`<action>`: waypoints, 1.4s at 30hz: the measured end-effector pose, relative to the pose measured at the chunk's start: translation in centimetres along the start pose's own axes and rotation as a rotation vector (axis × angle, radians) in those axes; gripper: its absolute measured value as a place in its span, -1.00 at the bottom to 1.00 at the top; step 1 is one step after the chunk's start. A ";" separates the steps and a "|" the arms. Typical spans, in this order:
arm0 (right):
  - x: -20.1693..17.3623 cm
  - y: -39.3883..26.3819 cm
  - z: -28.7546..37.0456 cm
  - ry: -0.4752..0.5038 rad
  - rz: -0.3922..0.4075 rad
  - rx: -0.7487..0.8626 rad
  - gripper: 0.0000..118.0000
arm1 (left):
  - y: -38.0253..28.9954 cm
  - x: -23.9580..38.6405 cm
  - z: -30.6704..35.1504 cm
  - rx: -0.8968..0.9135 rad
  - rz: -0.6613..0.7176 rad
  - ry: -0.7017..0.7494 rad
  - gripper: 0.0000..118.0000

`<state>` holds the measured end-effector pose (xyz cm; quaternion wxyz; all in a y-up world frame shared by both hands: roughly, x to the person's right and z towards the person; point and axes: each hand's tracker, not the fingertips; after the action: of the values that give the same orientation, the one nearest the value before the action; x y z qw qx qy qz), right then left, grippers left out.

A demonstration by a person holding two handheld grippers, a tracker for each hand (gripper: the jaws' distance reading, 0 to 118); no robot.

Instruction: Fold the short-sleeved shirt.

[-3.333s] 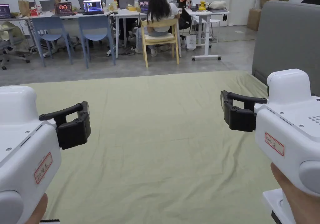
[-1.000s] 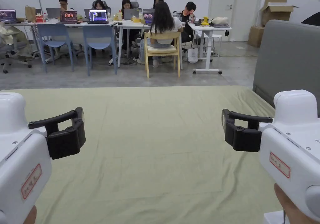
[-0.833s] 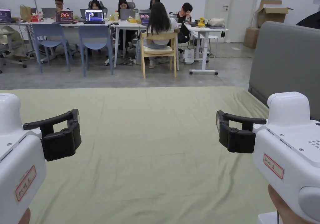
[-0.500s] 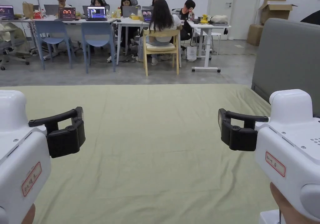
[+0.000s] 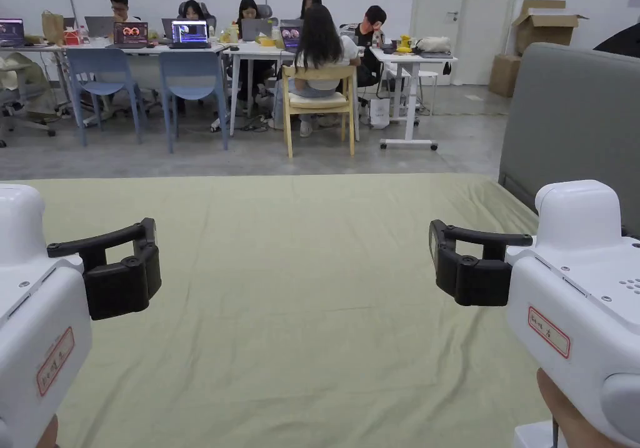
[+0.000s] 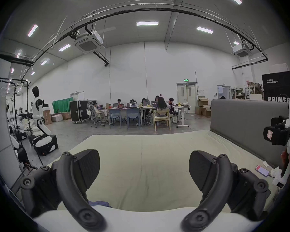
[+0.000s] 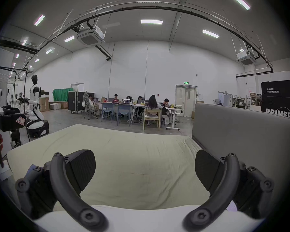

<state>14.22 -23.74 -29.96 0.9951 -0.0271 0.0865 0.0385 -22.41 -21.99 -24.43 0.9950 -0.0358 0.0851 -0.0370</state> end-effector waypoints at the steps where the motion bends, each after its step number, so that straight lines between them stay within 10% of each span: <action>1: 0.0 0.0 0.0 0.001 -0.005 0.005 1.00 | 0.1 0.0 0.0 0.001 -0.004 0.000 0.93; 23: 0.1 -1.1 0.0 -0.133 -0.006 -0.046 1.00 | 0.2 0.5 -0.1 -0.001 0.002 -0.035 0.93; 28: 1.4 -0.7 -0.2 0.020 -0.138 -0.076 1.00 | -0.2 0.4 -0.4 -0.010 0.005 -0.038 0.93; 35: -0.9 0.5 -0.7 -0.244 -0.002 -0.124 1.00 | -0.2 0.7 -0.6 -0.010 -0.002 -0.046 0.93; 42: 0.0 0.4 -0.6 -0.051 -0.077 -0.072 1.00 | -0.2 0.7 -0.5 -0.005 0.012 -0.049 0.93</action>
<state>14.09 -23.33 -30.53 0.9961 -0.0654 0.0584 0.0042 -21.80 -22.28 -25.05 0.9969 -0.0386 0.0608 -0.0301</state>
